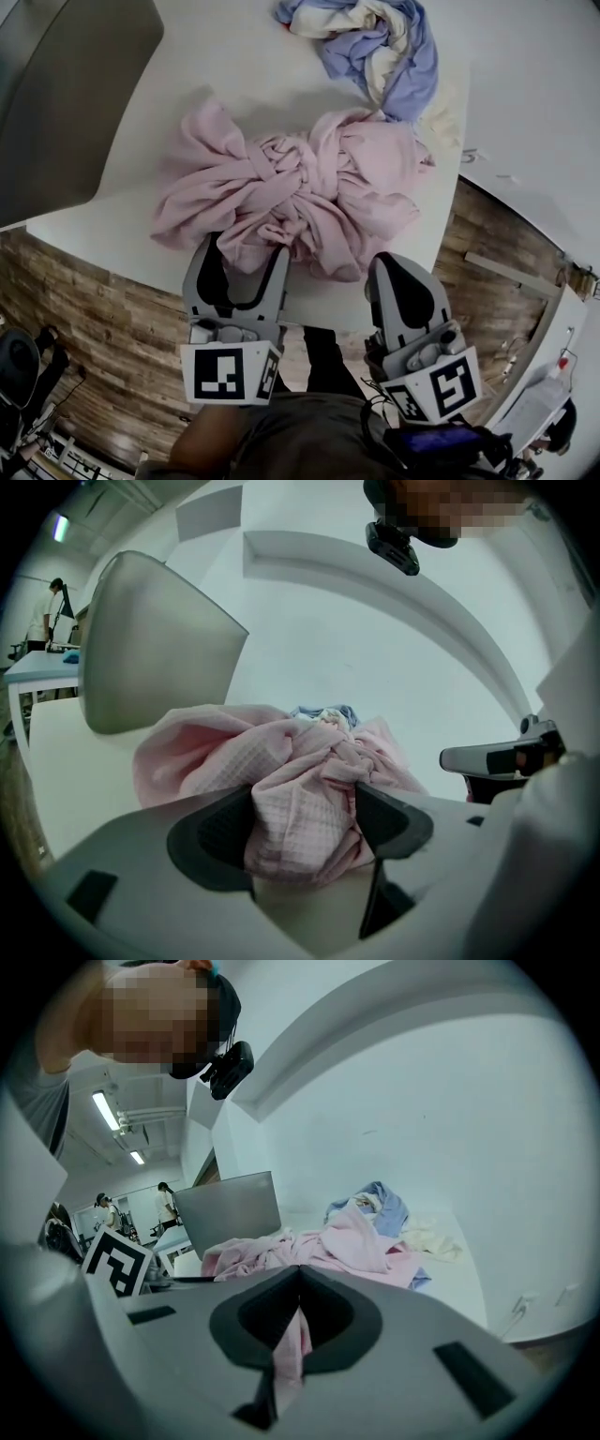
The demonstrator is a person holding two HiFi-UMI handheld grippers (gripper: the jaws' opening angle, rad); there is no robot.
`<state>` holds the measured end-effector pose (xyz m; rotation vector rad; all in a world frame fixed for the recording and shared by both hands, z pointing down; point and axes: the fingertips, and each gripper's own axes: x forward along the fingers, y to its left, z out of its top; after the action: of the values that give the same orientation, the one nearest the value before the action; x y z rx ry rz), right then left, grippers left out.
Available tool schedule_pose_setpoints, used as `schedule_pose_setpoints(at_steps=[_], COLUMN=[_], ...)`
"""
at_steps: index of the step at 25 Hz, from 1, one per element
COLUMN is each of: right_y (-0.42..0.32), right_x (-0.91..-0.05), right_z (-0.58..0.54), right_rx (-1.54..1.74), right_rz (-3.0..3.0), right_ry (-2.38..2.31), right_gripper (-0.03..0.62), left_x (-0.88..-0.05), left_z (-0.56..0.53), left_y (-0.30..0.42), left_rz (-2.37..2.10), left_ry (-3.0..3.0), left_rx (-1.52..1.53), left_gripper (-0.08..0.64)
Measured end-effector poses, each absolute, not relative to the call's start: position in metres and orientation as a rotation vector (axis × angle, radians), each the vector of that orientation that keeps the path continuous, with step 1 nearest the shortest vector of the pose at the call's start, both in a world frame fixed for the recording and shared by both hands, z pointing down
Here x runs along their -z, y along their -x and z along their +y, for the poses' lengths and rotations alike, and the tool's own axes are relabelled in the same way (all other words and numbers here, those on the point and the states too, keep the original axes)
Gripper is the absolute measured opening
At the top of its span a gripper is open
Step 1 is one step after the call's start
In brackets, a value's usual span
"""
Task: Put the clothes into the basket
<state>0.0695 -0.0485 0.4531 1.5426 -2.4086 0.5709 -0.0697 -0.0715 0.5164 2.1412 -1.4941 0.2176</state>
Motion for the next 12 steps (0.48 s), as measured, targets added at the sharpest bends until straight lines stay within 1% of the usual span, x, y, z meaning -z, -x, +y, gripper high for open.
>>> schedule_pose_setpoints(at_steps=[1,2,3,4,7,9,12], right_y=[-0.072,-0.073,-0.075,-0.077,-0.082,-0.085,-0.091], right_x=[-0.454,-0.455,-0.455,-0.454,-0.445,-0.438,-0.427], right_z=[-0.047,-0.046,-0.045,-0.043,-0.040,-0.036,-0.026], right_rx=[-0.574,-0.577,-0.577,-0.575,-0.557,-0.541,-0.520], right_rz=[-2.401,-2.395,-2.390,-2.386,-2.377,-2.376,-2.383], right_ry=[-1.550,-1.557,-1.564,-1.570,-1.587,-1.602,-1.625], right_gripper=[0.006,0.007,0.006,0.006,0.006,0.007,0.007], left_x=[-0.519,-0.522,-0.524,-0.525,-0.524,-0.522,-0.509], left_z=[-0.071,-0.071,-0.071,-0.070,-0.068,-0.069,-0.070], left_y=[0.069,0.069,0.069,0.069,0.065,0.066,0.070], left_rz=[-1.494,-1.498,-1.503,-1.505,-1.505,-1.512,-1.545], left_ry=[-2.142,-2.141,-2.140,-2.139,-2.135,-2.141,-2.172], left_rx=[-0.229,-0.242,-0.251,-0.254,-0.239,-0.221,-0.188], left_gripper=[0.349,0.315,0.238,0.186,0.072,0.043,0.031])
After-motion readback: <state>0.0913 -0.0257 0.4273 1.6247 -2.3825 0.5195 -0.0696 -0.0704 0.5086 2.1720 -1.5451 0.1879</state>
